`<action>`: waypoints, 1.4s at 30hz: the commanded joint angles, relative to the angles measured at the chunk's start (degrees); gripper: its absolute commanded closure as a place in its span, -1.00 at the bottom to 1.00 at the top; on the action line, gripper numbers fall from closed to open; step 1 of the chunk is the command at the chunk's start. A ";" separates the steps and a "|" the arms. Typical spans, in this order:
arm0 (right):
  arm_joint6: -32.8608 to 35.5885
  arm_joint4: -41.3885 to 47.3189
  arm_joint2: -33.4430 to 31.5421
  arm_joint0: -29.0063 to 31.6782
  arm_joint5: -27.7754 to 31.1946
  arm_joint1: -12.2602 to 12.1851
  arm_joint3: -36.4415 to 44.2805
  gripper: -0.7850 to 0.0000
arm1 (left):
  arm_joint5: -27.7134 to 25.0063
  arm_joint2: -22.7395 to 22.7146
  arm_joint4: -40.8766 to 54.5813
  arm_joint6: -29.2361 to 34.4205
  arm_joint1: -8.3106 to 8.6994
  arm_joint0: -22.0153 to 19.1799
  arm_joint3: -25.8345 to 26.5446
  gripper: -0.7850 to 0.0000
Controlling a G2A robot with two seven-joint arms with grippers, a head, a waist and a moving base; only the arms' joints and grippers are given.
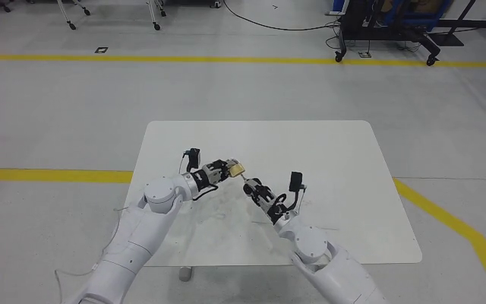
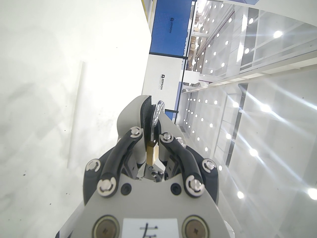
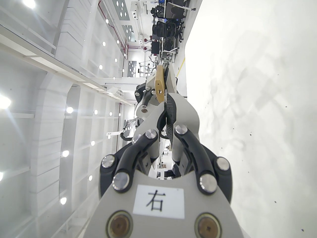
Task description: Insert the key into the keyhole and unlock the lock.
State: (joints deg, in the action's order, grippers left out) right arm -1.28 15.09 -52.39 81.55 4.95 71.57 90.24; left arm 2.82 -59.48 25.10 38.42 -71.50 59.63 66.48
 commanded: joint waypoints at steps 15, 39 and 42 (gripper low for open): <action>0.29 -1.65 -0.59 1.31 -1.02 0.87 0.91 1.00 | 0.19 -0.78 -0.40 -0.87 -0.14 0.64 0.67 1.00; 2.21 -1.68 -2.65 2.48 -2.03 1.64 2.08 1.00 | 1.46 -1.31 -2.21 -0.18 -0.18 1.28 1.75 1.00; 3.04 -1.49 -2.85 2.59 -1.91 1.72 2.15 1.00 | 1.61 -1.32 -2.43 -0.17 -0.20 1.26 1.68 1.00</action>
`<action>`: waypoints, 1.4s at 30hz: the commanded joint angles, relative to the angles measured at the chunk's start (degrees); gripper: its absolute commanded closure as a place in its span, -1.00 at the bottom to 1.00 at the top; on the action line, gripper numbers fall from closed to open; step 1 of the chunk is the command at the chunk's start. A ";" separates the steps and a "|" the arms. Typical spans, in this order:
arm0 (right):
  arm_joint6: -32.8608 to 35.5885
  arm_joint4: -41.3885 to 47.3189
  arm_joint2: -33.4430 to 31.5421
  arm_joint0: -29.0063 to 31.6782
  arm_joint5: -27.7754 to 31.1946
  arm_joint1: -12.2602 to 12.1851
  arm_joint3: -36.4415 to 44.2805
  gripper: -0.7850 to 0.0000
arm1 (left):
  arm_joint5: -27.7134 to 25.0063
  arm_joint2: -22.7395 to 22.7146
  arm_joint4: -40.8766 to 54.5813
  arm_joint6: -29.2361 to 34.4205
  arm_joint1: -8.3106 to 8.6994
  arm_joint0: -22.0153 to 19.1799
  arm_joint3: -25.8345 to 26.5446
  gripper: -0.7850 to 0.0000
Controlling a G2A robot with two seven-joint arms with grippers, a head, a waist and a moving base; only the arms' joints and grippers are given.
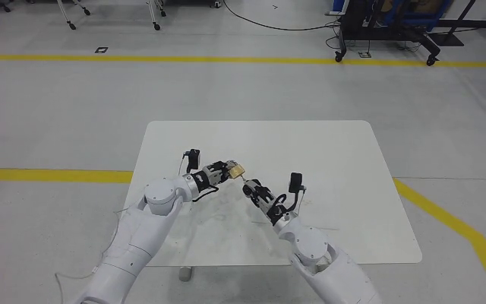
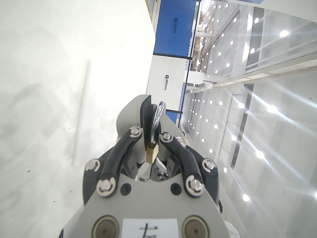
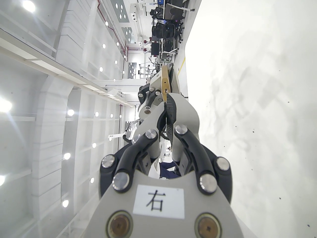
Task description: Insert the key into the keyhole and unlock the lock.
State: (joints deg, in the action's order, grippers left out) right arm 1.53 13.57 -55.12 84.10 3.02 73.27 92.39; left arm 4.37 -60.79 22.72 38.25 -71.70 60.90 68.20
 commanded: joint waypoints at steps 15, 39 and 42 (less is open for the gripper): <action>4.24 0.10 -2.00 1.72 0.64 -0.03 1.38 1.00 | -0.59 -1.54 1.01 2.32 0.18 0.26 -0.27 1.00; 3.43 -1.52 -2.43 1.18 0.15 0.80 0.02 1.00 | -1.74 0.33 -1.30 7.41 -0.04 -1.25 -1.50 1.00; 3.95 -0.18 -2.38 0.83 -0.25 1.01 -0.28 0.15 | -2.92 0.36 -1.40 7.54 -0.08 -1.26 -1.40 1.00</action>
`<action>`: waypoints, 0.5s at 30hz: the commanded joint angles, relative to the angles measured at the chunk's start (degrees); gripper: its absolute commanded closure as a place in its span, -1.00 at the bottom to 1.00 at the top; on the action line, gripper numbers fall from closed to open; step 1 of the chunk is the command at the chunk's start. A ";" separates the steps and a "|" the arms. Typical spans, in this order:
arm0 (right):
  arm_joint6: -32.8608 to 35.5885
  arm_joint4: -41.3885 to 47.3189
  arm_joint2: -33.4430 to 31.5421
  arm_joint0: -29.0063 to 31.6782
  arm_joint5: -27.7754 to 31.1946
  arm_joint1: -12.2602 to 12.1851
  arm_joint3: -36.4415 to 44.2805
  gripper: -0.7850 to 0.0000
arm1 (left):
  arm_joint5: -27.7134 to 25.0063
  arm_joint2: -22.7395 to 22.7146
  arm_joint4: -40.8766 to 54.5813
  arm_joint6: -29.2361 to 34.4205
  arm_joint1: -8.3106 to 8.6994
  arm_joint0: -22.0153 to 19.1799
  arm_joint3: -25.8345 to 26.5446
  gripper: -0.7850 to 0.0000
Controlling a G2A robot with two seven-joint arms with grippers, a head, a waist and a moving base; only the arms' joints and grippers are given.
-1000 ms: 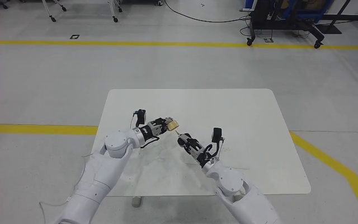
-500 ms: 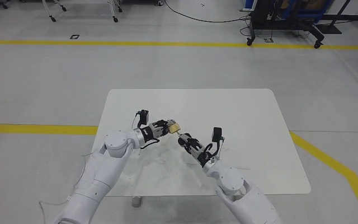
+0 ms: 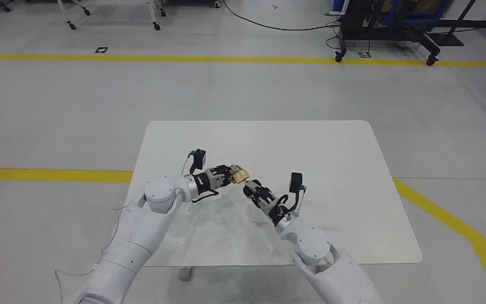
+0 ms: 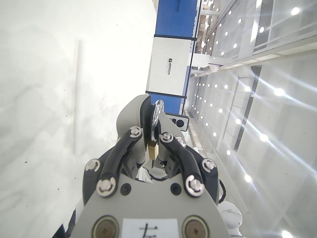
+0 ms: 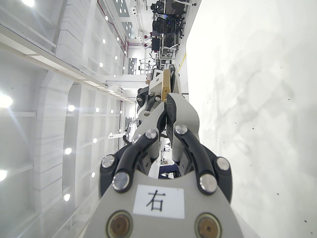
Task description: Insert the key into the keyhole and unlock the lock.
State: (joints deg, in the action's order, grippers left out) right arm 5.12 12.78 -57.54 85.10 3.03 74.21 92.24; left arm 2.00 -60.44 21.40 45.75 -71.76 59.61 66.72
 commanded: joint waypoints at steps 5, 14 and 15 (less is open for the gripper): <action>1.15 1.93 -0.11 -0.56 -1.05 0.21 -0.14 -1.00 | -0.96 -0.27 0.43 -0.36 -0.04 0.19 -0.08 1.00; 1.15 1.93 -0.11 -0.56 -1.05 0.21 -0.14 -1.00 | -2.10 -1.01 0.47 -2.19 0.01 0.99 0.86 1.00; 1.15 1.93 -0.11 -0.56 -1.05 0.21 -0.14 -1.00 | -2.23 -1.01 0.42 -2.17 0.01 1.10 1.08 1.00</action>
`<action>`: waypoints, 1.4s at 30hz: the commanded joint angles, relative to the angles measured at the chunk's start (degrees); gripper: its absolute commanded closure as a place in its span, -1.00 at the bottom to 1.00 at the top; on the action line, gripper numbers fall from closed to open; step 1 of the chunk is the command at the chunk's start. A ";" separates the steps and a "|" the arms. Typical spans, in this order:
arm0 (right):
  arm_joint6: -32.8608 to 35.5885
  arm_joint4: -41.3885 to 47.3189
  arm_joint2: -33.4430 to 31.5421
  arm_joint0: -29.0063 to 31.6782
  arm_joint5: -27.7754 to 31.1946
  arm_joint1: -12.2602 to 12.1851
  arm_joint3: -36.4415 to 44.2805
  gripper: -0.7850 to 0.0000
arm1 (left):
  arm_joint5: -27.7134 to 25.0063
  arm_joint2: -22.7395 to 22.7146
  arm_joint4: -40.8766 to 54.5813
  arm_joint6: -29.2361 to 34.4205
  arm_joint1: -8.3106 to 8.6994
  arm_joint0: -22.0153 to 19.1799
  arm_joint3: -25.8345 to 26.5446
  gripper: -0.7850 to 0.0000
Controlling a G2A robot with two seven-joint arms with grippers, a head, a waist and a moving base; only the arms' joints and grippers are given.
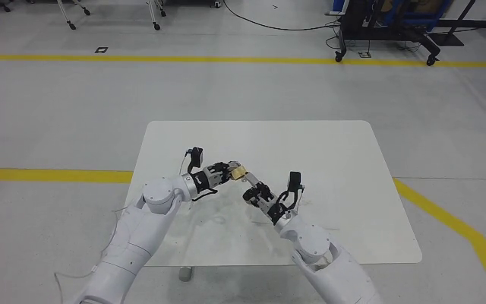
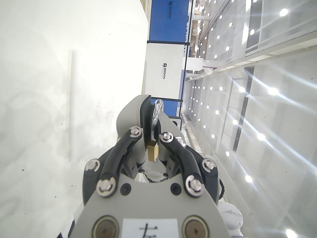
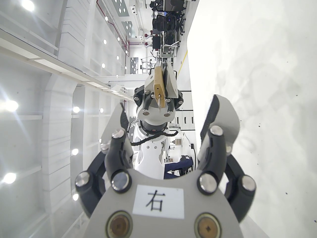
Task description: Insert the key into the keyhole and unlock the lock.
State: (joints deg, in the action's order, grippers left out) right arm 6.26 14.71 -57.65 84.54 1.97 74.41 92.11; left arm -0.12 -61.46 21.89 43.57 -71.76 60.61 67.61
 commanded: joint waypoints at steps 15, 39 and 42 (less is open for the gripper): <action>23.53 22.94 -8.32 3.79 0.40 -1.23 6.11 -1.00 | 10.18 0.41 10.73 5.75 -0.91 -1.56 -4.59 1.00; 3.07 -6.99 -1.85 0.38 19.07 0.84 2.88 1.00 | 16.29 2.57 23.92 17.69 -2.99 -7.81 -18.50 1.00; 2.09 -8.53 -1.50 0.10 16.97 0.98 2.77 1.00 | 16.12 2.60 24.14 17.64 -3.08 -7.98 -18.89 1.00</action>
State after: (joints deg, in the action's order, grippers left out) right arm 8.57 6.59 -59.30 84.73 19.75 75.35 94.87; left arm 16.07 -58.87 45.95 61.23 -74.80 52.69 48.84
